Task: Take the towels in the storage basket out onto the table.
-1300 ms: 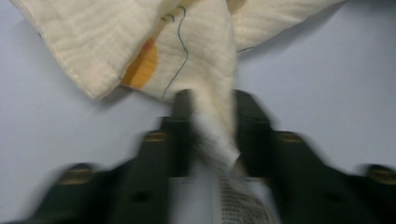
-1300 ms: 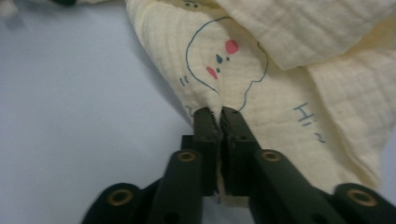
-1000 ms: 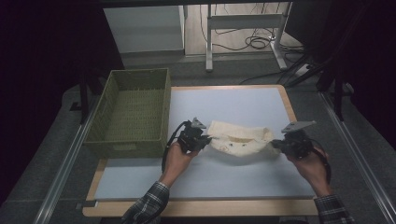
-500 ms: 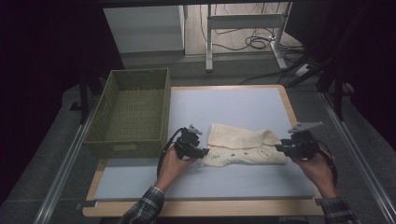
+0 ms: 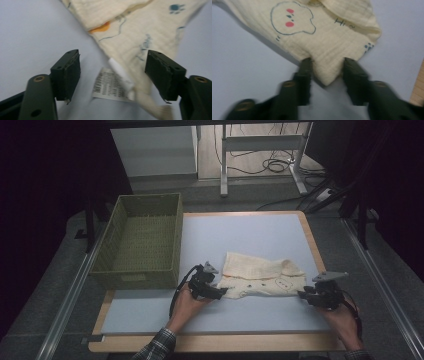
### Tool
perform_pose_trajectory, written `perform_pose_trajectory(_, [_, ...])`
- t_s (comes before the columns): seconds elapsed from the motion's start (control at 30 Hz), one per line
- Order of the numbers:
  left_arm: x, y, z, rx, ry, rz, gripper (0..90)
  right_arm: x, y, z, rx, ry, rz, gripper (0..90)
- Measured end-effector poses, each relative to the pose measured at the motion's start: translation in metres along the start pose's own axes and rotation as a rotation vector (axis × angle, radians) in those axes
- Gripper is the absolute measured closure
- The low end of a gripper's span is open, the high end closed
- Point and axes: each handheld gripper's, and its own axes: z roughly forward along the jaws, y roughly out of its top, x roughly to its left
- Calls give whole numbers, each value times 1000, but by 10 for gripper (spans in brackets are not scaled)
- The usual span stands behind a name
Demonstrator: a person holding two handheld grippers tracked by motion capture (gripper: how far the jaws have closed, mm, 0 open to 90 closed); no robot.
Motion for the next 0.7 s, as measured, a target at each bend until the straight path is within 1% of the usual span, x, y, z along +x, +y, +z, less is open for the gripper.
perform_pose_trajectory(0.03, [0,0,0,0,0,0,259,1,0,0,-5,16,4,842])
perform_pose_trajectory(0.07, [-1,-3,2,-19,24,50,252,2,2,0,6,6,1,856])
perform_pose_trajectory(0.1, [-2,-4,3,-28,30,49,234,4,5,-3,19,3,-5,861])
perform_pose_trajectory(0.13, [-2,-5,4,-41,29,41,214,5,9,-8,16,4,-9,862])
perform_pose_trajectory(0.17, [-2,-5,4,-41,29,41,201,5,9,-8,16,4,-9,862])
perform_pose_trajectory(0.2, [-1,-8,5,-62,28,48,193,6,18,-21,-7,13,-15,862])
perform_pose_trajectory(0.23, [-1,-8,5,-59,29,51,193,6,23,-28,-11,20,-12,861])
perform_pose_trajectory(0.3, [-2,-8,5,-60,30,51,192,4,37,-39,-22,20,-23,857])
perform_pose_trajectory(0.33, [-2,-8,5,-60,32,51,191,2,44,-42,-23,10,-30,856])
perform_pose_trajectory(0.37, [-2,-8,5,-60,32,51,191,2,44,-42,-23,10,-30,856])
perform_pose_trajectory(0.4, [-2,-8,6,-64,33,49,191,-5,59,-42,-13,11,-24,853])
perform_pose_trajectory(0.47, [-2,-8,6,-63,33,51,191,-13,71,-31,8,24,-15,836])
perform_pose_trajectory(0.5, [-2,-8,6,-64,34,50,191,-17,76,-22,35,31,-5,813])
perform_pose_trajectory(0.53, [-2,-8,6,-64,33,46,191,-21,79,-12,53,24,1,780])
perform_pose_trajectory(0.57, [-2,-8,6,-64,33,46,191,-21,79,-12,53,24,1,780])
perform_pose_trajectory(0.6, [-2,-8,6,-64,33,46,191,-27,82,7,65,21,27,711])
perform_pose_trajectory(0.63, [-2,-8,6,-64,33,46,191,-27,82,7,65,21,27,711])
perform_pose_trajectory(0.67, [-2,-9,6,-65,34,46,191,-32,83,22,64,19,55,681])
perform_pose_trajectory(0.7, [-2,-9,6,-66,36,46,192,-34,82,29,63,19,68,662])
